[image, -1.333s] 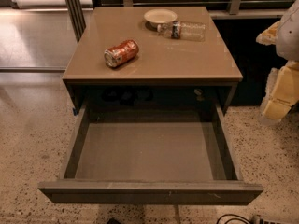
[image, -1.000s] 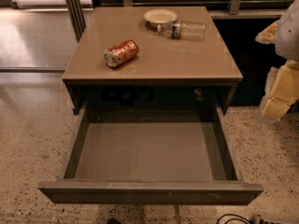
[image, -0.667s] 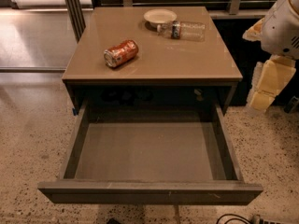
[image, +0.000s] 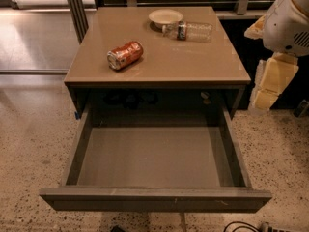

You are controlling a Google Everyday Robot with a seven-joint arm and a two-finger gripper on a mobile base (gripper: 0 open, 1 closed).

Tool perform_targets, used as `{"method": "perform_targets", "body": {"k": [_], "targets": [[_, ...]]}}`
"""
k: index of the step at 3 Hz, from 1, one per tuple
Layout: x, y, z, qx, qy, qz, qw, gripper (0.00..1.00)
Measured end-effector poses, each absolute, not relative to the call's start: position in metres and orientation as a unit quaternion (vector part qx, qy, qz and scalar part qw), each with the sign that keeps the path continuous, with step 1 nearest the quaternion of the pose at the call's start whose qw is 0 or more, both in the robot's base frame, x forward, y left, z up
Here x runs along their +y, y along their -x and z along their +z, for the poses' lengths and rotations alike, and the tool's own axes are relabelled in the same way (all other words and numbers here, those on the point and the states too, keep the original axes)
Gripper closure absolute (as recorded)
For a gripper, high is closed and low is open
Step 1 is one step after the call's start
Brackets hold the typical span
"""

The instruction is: Place coke can into top drawer

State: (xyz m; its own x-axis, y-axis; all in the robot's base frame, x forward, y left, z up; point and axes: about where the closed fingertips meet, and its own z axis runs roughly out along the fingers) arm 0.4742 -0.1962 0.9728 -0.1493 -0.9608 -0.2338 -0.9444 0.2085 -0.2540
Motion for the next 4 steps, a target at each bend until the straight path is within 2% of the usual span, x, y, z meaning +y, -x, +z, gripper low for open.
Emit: {"method": "perform_targets", "body": {"k": [1,3,4], "targets": [[-0.172,-0.517,0.977,0.723,0.665,-0.027,0.184,0.00],[-0.063,-0.658,0.980,0.628,0.744,-0.021,0.228,0.00],[-0.057,-0.664,0.978,0.624,0.746,-0.020,0.232,0.00]]}}
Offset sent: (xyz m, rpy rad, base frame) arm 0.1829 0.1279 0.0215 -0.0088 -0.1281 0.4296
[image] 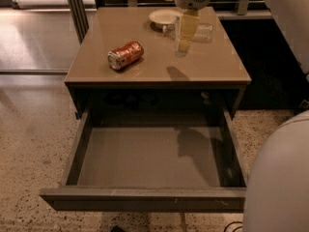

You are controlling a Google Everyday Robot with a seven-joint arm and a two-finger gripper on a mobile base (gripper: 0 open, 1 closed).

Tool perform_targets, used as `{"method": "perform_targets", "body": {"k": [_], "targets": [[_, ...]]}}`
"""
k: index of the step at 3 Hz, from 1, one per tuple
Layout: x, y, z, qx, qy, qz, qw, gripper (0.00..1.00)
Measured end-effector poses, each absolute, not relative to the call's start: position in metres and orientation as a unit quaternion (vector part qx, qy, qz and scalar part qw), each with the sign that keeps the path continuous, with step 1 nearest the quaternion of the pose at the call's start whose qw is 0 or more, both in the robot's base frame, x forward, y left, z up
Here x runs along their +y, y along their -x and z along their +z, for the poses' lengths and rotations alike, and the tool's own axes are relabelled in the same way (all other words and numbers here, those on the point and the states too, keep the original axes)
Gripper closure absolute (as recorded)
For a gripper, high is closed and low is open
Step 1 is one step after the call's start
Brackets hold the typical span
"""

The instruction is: Place coke can into top drawer

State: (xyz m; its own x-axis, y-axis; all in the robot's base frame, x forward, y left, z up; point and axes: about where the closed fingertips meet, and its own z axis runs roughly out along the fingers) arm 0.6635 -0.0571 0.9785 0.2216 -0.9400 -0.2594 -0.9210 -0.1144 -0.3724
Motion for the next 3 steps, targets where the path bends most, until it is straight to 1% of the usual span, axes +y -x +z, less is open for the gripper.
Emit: {"method": "perform_targets", "body": {"k": [1,2,3], "targets": [[-0.026,-0.689,0.970,0.593,0.764,-0.004,0.255,0.00],[0.017,-0.708,0.948,0.554,0.787,0.033,0.270,0.00],[0.060,-0.717,0.926,0.520,0.806,0.062,0.274,0.00]]}}
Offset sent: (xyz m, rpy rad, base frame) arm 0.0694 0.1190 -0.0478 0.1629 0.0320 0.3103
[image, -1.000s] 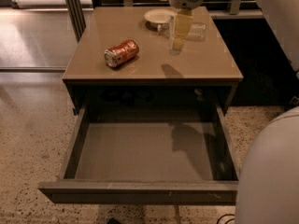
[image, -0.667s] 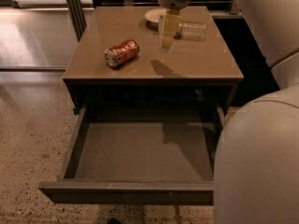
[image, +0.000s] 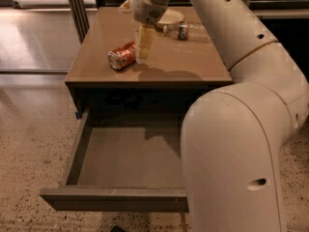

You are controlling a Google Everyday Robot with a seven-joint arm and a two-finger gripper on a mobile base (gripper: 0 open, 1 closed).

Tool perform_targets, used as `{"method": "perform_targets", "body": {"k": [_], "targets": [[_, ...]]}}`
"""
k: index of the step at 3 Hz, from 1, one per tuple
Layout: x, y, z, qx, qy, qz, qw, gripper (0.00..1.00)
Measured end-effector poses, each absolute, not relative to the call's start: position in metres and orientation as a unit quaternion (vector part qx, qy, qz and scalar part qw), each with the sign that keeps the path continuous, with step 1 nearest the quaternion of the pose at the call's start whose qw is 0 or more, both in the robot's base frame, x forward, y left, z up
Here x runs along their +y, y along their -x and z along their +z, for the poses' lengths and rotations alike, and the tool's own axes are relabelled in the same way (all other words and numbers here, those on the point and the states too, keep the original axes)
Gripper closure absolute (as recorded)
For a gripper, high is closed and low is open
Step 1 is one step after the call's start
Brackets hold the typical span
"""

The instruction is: Place coke can into top drawer

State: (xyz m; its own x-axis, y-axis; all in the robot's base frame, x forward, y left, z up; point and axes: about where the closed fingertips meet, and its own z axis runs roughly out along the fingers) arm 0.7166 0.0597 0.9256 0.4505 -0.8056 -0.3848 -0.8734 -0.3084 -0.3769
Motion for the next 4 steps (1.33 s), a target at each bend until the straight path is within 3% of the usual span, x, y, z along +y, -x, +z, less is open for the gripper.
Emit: {"method": "perform_targets", "body": {"k": [2,3,4], "targets": [[0.100,-0.722,0.881,0.523,0.824,0.030,0.218,0.00],[0.073,-0.745,0.850,0.569,0.803,-0.017,0.176,0.00],[0.082,-0.749,0.838,0.563,0.810,-0.009,0.165,0.00]]}}
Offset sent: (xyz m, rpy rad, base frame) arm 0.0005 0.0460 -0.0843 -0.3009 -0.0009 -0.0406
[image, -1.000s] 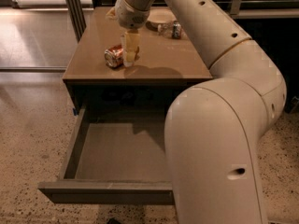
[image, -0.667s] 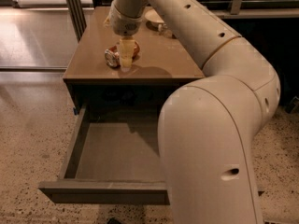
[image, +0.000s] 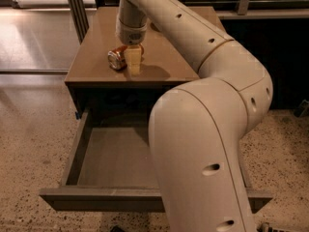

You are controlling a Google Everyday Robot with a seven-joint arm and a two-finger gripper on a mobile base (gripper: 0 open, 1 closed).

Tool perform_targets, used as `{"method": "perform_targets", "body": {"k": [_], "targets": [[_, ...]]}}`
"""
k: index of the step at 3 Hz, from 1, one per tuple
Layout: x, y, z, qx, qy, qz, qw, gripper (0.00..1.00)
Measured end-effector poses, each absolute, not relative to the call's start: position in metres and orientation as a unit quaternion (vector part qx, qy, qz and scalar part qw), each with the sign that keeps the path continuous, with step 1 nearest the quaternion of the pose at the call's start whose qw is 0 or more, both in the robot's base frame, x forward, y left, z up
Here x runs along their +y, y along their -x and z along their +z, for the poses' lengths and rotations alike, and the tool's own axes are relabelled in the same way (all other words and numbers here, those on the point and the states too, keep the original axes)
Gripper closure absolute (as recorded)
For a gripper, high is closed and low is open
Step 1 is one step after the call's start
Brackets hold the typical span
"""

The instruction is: Place coke can into top drawer

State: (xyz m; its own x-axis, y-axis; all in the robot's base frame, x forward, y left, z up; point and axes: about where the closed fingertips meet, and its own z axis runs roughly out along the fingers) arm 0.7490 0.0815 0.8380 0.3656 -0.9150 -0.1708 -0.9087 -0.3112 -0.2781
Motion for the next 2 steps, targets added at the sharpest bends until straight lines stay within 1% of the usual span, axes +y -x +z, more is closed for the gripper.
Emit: {"method": "perform_targets", "body": {"k": [1,2], "targets": [[0.0821,-0.7495,0.8370,0.563,0.810,-0.009,0.164,0.00],[0.0821,-0.7495,0.8370,0.563,0.810,-0.009,0.164,0.11]]}}
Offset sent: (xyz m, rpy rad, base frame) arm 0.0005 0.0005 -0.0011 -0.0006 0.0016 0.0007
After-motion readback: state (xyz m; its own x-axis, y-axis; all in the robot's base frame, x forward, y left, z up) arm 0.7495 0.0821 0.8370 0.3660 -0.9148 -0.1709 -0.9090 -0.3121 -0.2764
